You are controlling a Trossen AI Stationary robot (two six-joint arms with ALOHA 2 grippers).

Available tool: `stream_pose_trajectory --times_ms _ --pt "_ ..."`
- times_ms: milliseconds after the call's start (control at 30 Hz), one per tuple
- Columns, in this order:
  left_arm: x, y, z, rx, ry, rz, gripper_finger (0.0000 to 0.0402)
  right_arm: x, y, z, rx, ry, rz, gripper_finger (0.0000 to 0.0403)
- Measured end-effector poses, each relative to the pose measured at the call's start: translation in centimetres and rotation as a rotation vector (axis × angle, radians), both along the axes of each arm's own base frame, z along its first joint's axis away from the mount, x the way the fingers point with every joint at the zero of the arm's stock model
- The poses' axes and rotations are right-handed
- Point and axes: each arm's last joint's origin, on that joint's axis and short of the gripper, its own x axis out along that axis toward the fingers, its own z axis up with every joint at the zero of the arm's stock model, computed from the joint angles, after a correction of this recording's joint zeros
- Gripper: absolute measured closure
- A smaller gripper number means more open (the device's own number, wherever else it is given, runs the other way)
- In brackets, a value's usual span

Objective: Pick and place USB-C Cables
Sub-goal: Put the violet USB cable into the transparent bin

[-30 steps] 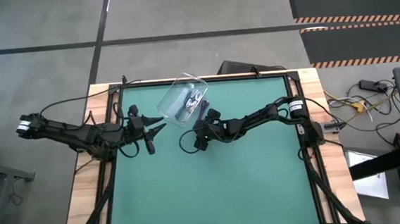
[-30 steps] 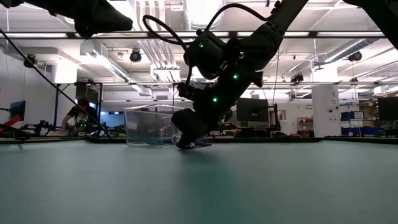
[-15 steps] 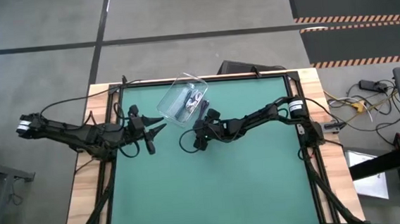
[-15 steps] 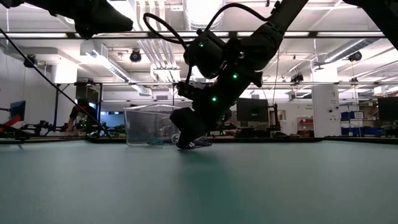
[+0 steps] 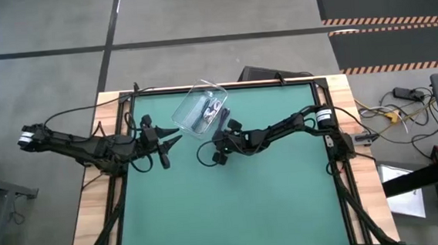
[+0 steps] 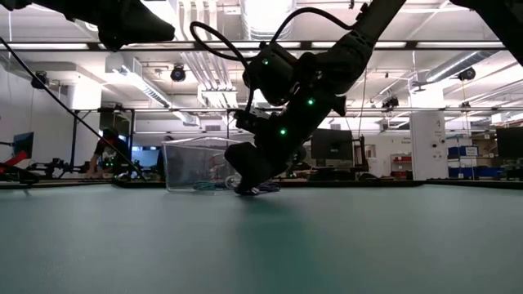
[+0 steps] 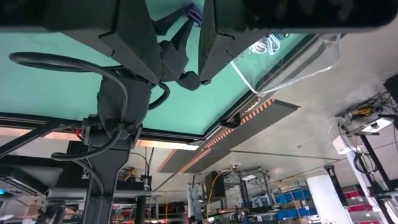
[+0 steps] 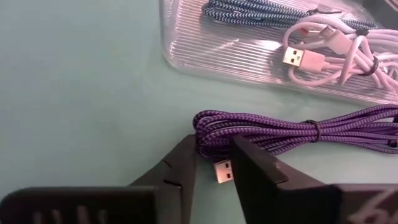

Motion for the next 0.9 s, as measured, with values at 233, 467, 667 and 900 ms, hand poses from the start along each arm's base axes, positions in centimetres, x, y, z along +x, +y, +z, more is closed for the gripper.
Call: stream_pose_trajectory --times_ms 233,467,667,900 --pt "0.00 0.01 0.00 0.001 0.000 0.003 0.0309 -0.02 0.07 -0.08 0.019 0.006 0.017 0.0378" --pt "0.00 0.01 0.00 0.001 0.000 0.003 0.0309 -0.19 0.08 -0.23 0.029 0.023 0.006 0.0393" --pt "0.00 0.01 0.00 0.000 0.000 0.003 0.0309 -0.31 0.12 -0.33 0.030 0.042 0.007 0.0393" --pt "0.00 0.01 0.00 0.000 0.000 0.002 0.0309 -0.87 0.82 0.03 0.068 0.099 0.017 0.0393"
